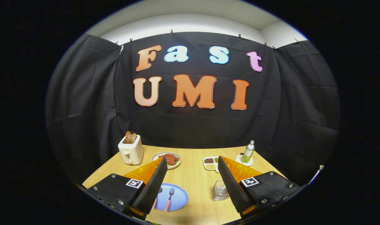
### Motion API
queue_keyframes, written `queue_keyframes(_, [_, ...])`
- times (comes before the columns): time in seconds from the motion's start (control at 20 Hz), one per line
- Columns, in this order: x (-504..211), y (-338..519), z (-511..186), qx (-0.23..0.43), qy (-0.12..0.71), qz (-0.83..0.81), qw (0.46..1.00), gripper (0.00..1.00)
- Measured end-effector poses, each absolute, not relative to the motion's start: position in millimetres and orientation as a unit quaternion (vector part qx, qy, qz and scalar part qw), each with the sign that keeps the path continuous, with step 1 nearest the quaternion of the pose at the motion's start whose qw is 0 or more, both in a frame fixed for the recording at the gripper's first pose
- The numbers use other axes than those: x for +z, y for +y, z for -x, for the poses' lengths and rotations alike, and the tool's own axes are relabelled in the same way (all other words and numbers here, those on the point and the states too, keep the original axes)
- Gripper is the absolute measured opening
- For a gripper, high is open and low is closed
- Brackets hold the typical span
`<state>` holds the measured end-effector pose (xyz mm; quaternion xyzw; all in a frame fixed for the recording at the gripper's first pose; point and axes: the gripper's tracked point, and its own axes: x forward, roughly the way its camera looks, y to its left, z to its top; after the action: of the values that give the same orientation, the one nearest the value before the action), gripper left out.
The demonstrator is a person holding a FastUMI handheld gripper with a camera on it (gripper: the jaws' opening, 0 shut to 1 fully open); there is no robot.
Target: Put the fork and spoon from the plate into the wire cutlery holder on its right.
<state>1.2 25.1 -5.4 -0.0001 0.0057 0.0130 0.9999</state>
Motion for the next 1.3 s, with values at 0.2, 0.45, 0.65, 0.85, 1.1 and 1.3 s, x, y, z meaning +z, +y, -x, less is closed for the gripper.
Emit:
queue_keyframes(0.2, [-10, 27, -2, 0.011, 0.008, 0.004, 1.0, 0.98])
queue_keyframes(0.45, [-34, 36, -7, 0.014, 0.023, 0.011, 1.0, 0.98])
queue_keyframes(0.65, [-71, 51, -17, 0.028, 0.053, 0.008, 0.998, 0.98])
queue_keyframes(0.85, [-121, 67, -32, 0.042, 0.093, 0.008, 0.995, 0.97])
queue_keyframes(1.1, [-193, 85, -43, 0.057, 0.151, 0.002, 0.987, 0.92])
queue_keyframes(1.3, [-236, 98, -48, 0.065, 0.188, 0.003, 0.98, 0.92])
